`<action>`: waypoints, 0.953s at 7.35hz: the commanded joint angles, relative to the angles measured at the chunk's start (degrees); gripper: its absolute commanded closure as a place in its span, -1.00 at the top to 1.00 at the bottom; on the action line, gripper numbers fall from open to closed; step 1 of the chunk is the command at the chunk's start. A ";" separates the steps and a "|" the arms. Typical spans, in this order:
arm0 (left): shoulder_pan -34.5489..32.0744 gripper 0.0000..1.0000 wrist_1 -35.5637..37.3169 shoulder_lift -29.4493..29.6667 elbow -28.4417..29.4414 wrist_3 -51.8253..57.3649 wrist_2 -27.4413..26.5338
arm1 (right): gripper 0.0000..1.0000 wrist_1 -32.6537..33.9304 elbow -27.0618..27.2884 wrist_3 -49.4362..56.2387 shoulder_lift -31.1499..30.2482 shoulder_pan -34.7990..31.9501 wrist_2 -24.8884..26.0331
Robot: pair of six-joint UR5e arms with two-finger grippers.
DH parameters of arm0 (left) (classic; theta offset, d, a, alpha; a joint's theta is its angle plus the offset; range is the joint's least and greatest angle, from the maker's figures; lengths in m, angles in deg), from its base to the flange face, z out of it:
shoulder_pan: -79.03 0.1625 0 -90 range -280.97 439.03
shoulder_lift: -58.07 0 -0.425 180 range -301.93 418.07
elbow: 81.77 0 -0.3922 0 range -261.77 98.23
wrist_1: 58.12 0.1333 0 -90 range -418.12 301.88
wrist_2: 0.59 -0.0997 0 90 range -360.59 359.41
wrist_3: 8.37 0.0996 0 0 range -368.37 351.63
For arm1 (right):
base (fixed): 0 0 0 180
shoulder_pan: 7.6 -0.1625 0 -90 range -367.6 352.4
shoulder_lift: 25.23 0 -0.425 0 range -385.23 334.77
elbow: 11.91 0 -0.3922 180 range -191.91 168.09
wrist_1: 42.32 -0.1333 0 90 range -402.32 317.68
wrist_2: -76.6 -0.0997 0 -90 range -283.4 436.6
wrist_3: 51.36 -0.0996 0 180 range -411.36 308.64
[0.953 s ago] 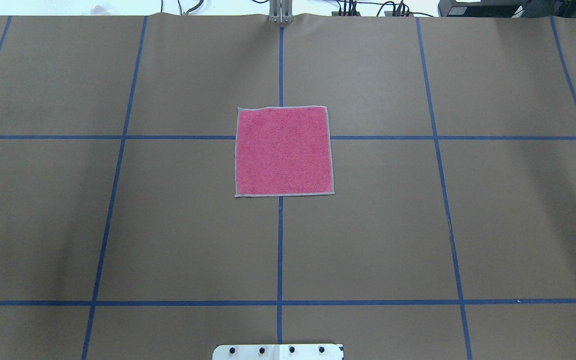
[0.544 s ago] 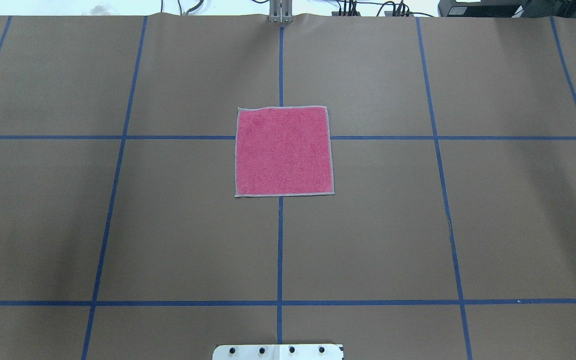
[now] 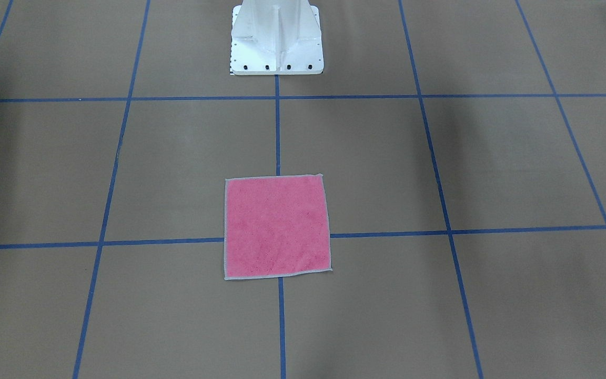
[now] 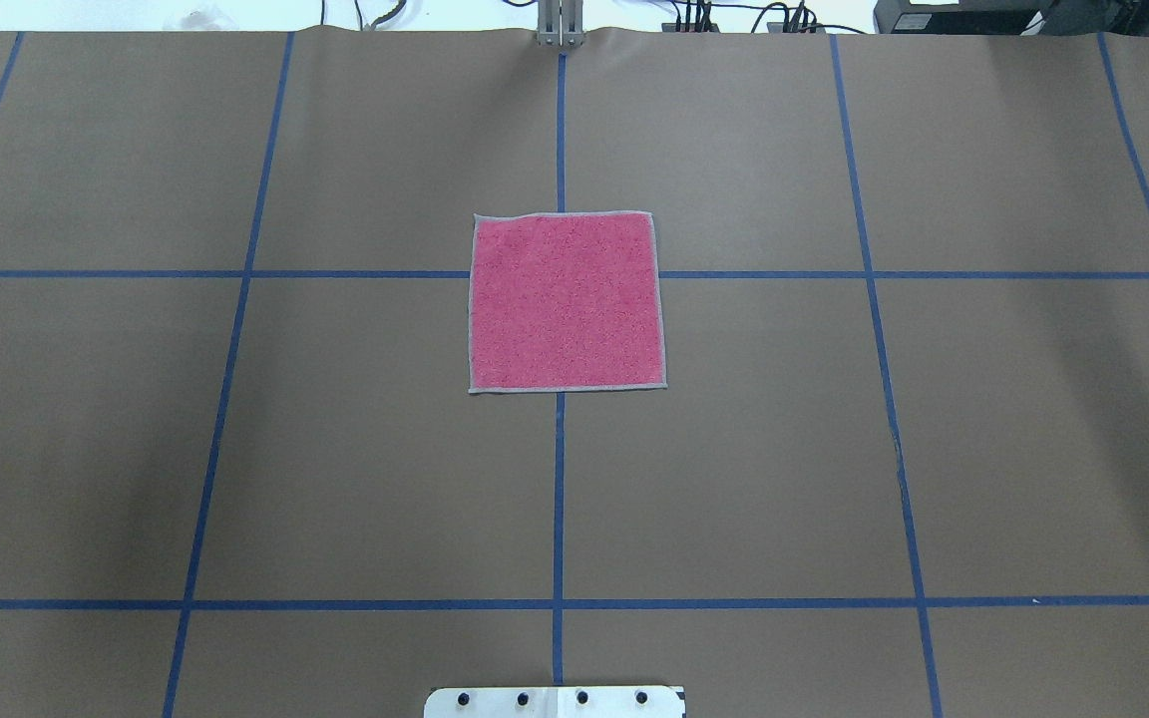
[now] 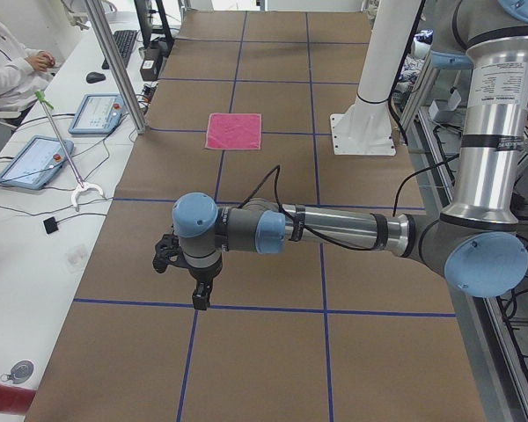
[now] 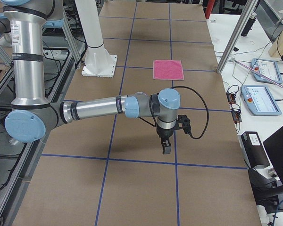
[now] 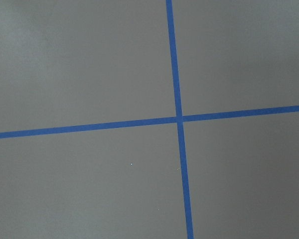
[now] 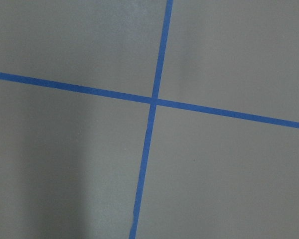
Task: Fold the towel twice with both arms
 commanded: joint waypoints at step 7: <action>5.83 1.00 -15.91 1.29 1.52 -0.42 0.50 | 0.98 -4.89 -0.32 -3.25 3.06 7.57 -5.38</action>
